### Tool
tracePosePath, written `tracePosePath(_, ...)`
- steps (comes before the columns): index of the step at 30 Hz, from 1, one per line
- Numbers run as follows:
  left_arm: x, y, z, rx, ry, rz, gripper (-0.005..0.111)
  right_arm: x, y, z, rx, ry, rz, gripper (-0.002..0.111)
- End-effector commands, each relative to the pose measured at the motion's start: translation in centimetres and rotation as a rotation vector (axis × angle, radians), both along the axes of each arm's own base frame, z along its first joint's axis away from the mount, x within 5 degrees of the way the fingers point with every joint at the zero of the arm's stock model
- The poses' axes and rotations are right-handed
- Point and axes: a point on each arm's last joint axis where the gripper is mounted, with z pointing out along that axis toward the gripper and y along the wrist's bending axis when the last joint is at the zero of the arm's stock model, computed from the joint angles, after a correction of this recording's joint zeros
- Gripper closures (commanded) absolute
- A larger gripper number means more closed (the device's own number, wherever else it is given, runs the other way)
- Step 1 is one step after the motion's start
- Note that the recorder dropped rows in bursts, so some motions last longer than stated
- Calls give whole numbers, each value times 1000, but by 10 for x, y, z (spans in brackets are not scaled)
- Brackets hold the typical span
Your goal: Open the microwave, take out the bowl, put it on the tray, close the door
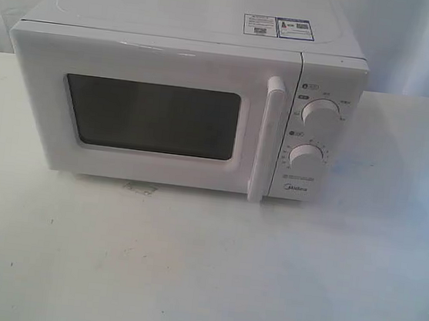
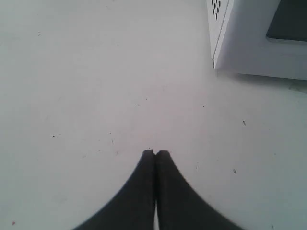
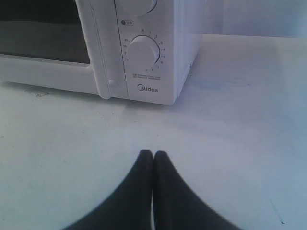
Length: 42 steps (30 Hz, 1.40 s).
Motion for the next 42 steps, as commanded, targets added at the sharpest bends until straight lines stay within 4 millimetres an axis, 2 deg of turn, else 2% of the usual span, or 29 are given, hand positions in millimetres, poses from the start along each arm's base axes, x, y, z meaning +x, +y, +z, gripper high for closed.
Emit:
tracePosePath(1,0,0,-1,1,-3,2,107,0,0,-1,1,-3,-1,108)
tracePosePath(8,0,0,-1,1,-3,2,107,0,0,-1,1,-3,-1,108)
tracePosePath(12,0,0,-1,1,-3,2,107,1,0,5,0,-72,5,108)
tracePosePath(22,0,0,-1,1,-3,2,107,2,3,32,74,-355,27,108)
tracePosePath(27,0,0,-1,1,-3,2,107,-2,3,48,253,-494,41,108)
tracePosePath(28,0,0,-1,1,-3,2,107,-4,3,58,280,-516,44,108)
tracePosePath(33,0,0,-1,1,-3,2,107,-8,1,92,344,-470,31,108)
tracePosePath(37,0,0,-1,1,-3,2,107,1,2,110,360,-325,9,108)
tracePosePath(42,0,0,-1,1,-3,2,107,16,10,137,371,-244,44,108)
